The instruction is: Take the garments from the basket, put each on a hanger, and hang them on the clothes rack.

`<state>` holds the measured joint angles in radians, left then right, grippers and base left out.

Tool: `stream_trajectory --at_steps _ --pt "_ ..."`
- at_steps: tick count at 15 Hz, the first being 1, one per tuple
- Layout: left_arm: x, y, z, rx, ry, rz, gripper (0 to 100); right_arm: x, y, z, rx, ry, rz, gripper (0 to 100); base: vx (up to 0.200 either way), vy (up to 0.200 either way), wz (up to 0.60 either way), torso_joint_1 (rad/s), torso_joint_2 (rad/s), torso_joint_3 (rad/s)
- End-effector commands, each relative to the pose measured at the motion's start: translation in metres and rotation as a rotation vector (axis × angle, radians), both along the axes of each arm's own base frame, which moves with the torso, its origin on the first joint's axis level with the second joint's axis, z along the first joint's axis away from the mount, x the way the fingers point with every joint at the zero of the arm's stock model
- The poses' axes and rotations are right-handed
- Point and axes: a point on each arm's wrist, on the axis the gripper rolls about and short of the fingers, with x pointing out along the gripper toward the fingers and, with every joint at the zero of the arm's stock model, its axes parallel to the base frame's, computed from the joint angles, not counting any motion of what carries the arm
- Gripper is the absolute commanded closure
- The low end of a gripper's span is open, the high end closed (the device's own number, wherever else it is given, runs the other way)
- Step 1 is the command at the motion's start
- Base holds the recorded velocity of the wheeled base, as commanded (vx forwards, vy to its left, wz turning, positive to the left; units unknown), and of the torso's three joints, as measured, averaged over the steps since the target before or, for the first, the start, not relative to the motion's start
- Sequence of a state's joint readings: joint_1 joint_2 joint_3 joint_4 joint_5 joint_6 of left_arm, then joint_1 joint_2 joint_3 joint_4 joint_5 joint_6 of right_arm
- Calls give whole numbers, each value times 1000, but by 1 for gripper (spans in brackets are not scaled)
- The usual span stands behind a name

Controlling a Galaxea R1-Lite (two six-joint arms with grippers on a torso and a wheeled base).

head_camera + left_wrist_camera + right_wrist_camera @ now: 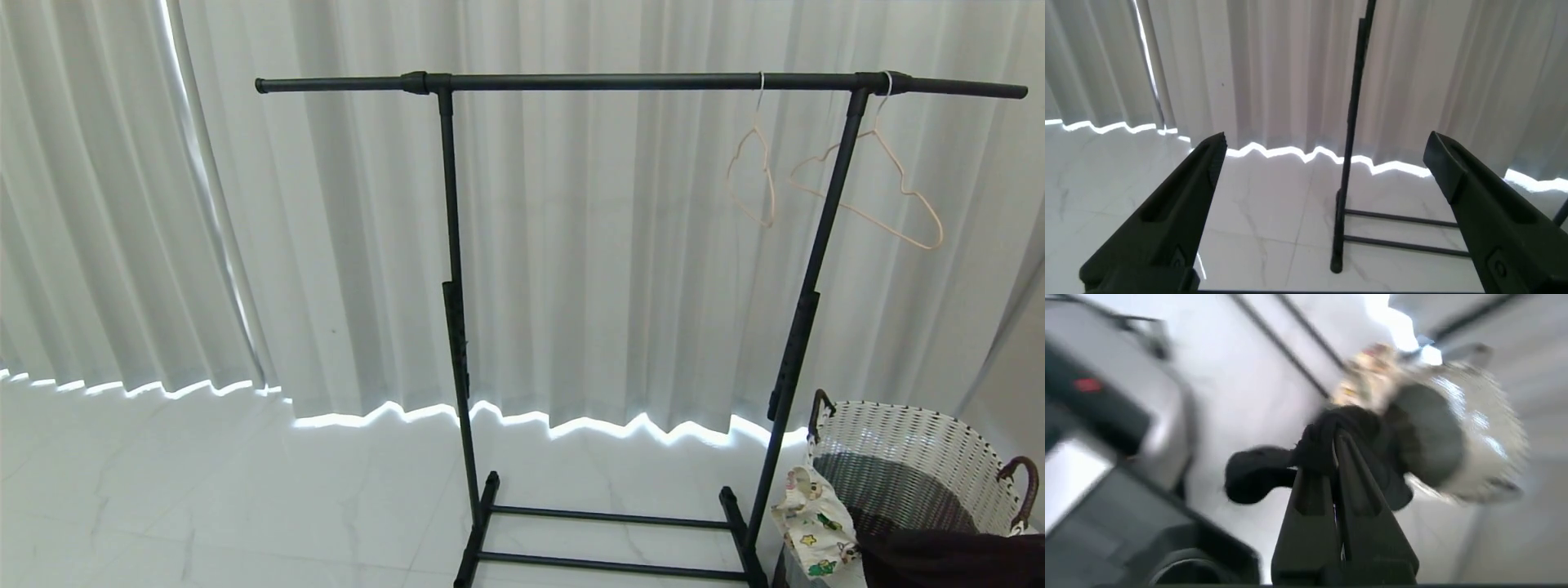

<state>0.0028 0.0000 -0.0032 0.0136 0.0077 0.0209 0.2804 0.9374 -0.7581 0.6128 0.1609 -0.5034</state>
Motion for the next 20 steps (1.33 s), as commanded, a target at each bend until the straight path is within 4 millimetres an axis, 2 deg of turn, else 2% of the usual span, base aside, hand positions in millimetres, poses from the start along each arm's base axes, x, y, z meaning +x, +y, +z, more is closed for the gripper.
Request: stream_trajectory --at_steps 1,5,9,10,11,12,13,15,17,18,19,20 --pt "0 0 0 1 0 0 0 9 7 -5 9 64 67 100 0 0 0 0 0 0" --pt "0 0 0 22 0 -21 0 20 21 -9 18 105 174 100 0 0 0 0 0 0" --pt "0 -2 0 24 -3 -77 0 35 30 -1 34 19 192 100 0 0 0 0 0 0" --pt "-2 -2 8 43 -37 -111 0 39 32 5 34 -10 182 100 0 0 0 0 0 0" --pt "-9 -4 43 50 -115 -196 0 41 32 14 37 -44 174 100 0 0 0 0 0 0" --pt "-9 -4 63 47 -126 -235 0 43 33 18 39 -54 173 100 0 0 0 0 0 0" --pt "1 -5 108 39 -119 -253 0 47 35 24 46 -68 176 100 0 0 0 0 0 0" --pt "37 -7 153 84 -42 -331 0 50 41 27 48 -72 203 100 0 0 0 0 0 0" --pt "82 -13 189 100 -22 -430 0 45 39 34 60 -107 205 100 0 0 0 0 0 0" --pt "101 -22 199 103 -15 -510 0 41 37 36 66 -119 202 100 0 0 0 0 0 0" --pt "110 -27 200 102 5 -547 0 41 37 36 67 -120 202 100 0 0 0 0 0 0" --pt "136 -45 196 99 87 -645 0 42 37 37 68 -121 203 100 0 0 0 0 0 0"
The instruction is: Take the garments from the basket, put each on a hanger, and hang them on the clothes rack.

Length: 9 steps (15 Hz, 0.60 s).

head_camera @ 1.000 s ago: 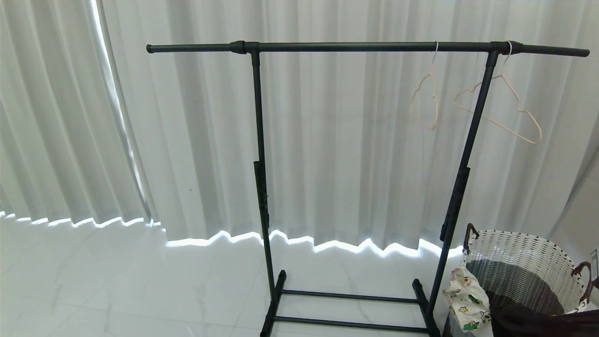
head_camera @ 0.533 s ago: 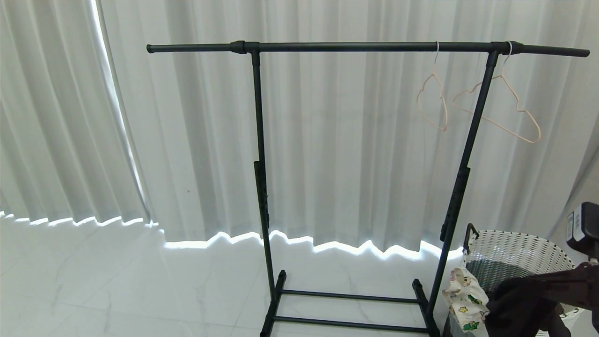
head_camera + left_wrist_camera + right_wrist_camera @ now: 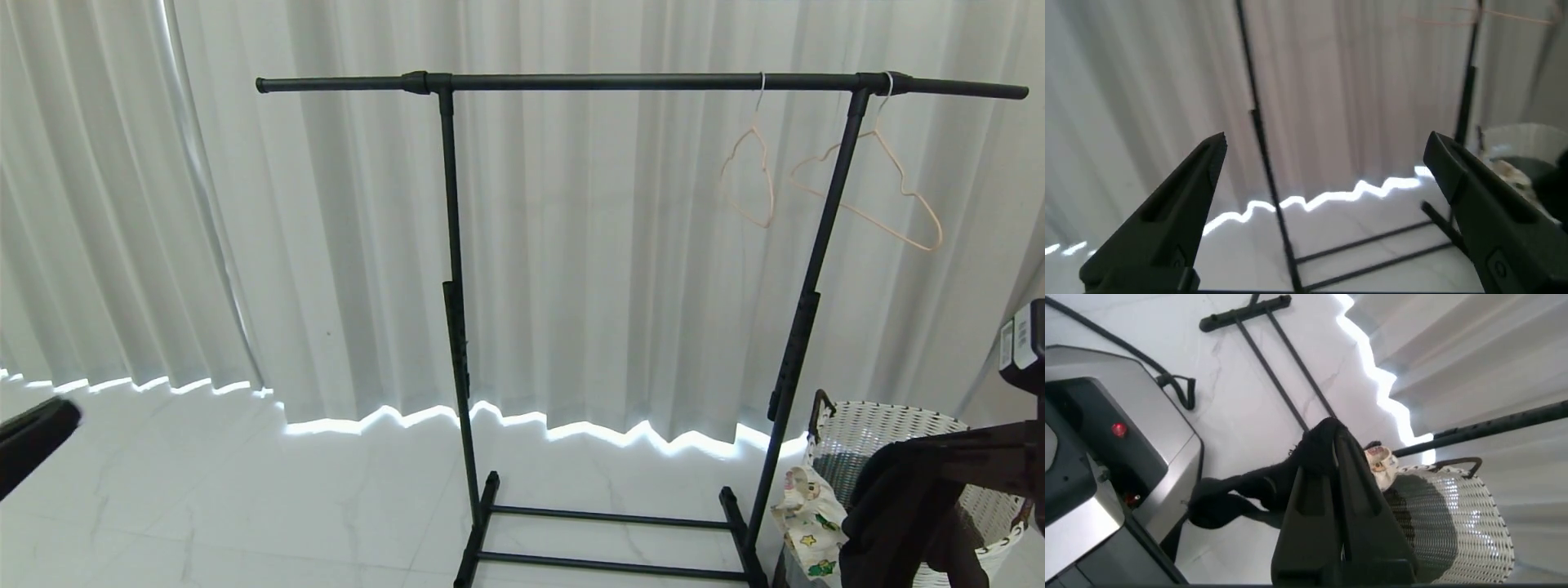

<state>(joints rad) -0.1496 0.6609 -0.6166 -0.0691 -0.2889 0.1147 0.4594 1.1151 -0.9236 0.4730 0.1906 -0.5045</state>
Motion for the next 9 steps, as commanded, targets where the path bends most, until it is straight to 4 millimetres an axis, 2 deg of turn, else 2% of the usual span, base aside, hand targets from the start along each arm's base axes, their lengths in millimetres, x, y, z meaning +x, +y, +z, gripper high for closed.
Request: stream_trajectory --at_steps 1,3,4,6,9 --pt "88 -40 13 50 193 -204 0 1 0 2 2 -6 1 100 0 0 0 0 0 0" --pt "121 -54 5 45 268 -216 0 4 2 8 17 -31 1 100 0 0 0 0 0 0" --pt "126 -66 -1 39 300 -269 0 5 3 10 20 -34 0 100 0 0 0 0 0 0" --pt "128 -94 -20 -20 412 -372 0 7 5 14 32 -42 16 100 0 0 0 0 0 0" --pt "124 -130 -57 18 506 -505 0 5 17 19 59 -30 83 100 0 0 0 0 0 0"
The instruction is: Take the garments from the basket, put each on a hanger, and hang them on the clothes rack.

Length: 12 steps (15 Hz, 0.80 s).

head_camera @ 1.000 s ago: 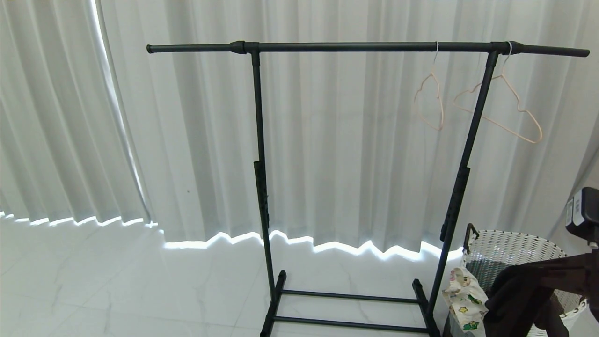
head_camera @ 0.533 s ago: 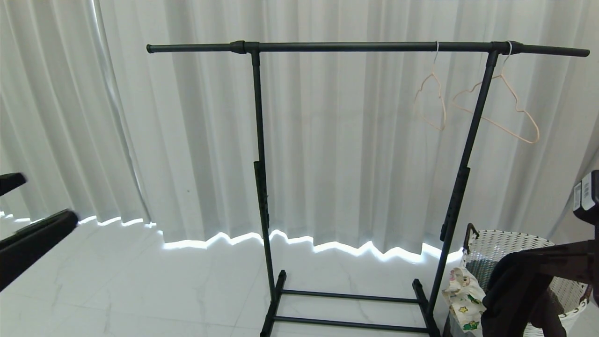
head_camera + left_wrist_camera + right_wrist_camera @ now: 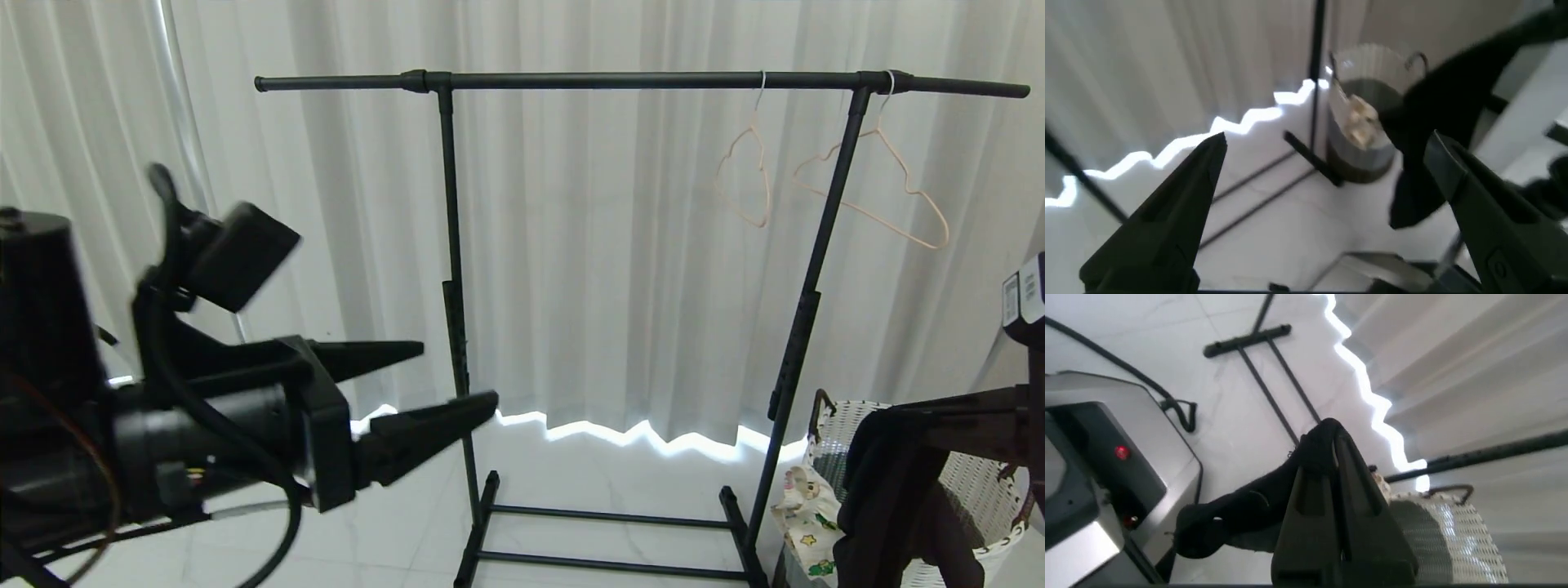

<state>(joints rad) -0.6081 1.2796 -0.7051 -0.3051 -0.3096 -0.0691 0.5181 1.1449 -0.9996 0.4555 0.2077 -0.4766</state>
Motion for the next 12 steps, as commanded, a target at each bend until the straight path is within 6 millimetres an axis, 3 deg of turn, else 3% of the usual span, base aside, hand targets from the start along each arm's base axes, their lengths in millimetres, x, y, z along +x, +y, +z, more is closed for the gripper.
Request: stream_trajectory --at_steps 1,5,9,12 --pt "4 -34 -39 83 116 -104 0 -1 10 1 18 24 44 100 0 0 0 0 0 0" --pt "-1 -72 -63 170 175 -201 0 -5 23 1 74 64 74 100 0 0 0 0 0 0" --pt "-2 -121 -62 182 151 -285 0 2 36 -1 141 114 62 100 0 0 0 0 0 0" --pt "7 -133 -70 158 125 -272 0 16 49 -1 182 93 53 100 0 0 0 0 0 0"
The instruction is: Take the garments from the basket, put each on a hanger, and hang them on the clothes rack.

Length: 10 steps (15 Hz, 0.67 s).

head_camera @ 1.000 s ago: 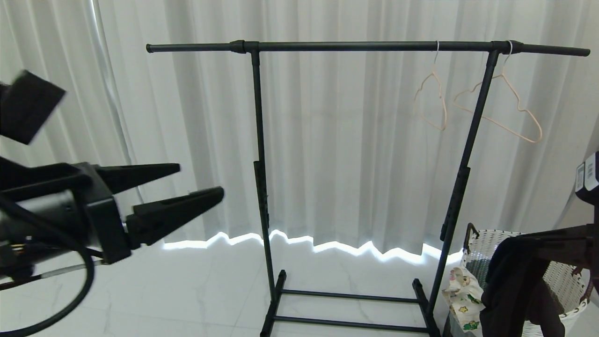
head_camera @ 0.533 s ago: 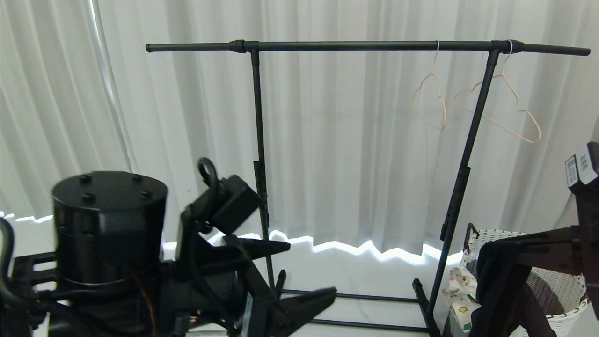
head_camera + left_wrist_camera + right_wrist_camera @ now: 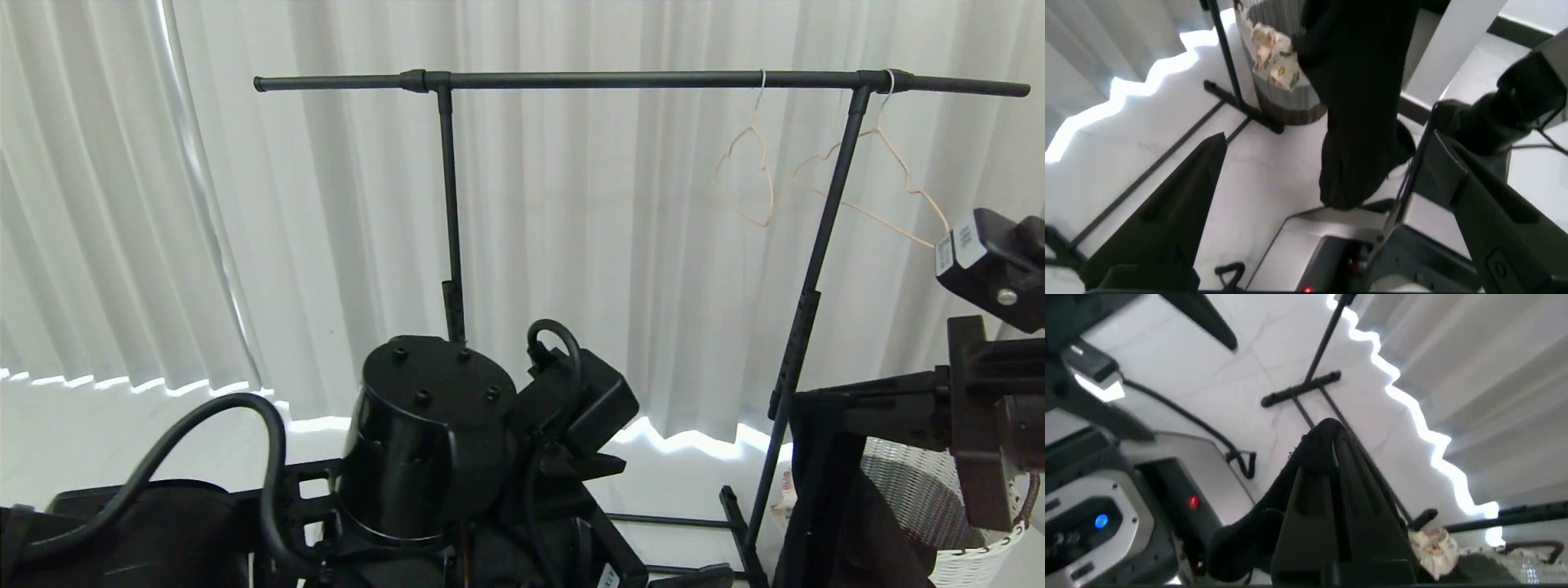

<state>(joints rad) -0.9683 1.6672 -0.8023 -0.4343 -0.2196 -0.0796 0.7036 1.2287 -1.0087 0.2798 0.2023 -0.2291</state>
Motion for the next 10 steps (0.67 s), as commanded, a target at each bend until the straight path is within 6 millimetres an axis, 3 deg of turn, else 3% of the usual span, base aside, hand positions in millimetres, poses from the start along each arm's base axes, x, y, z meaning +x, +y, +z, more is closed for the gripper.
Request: stream_trajectory --at_steps 1,10 --pt "8 -10 -14 20 16 4 0 12 10 -6 -9 11 2 100 0 0 0 0 0 0" --pt "24 -5 -24 28 58 63 0 35 38 -16 18 -5 25 100 0 0 0 0 0 0"
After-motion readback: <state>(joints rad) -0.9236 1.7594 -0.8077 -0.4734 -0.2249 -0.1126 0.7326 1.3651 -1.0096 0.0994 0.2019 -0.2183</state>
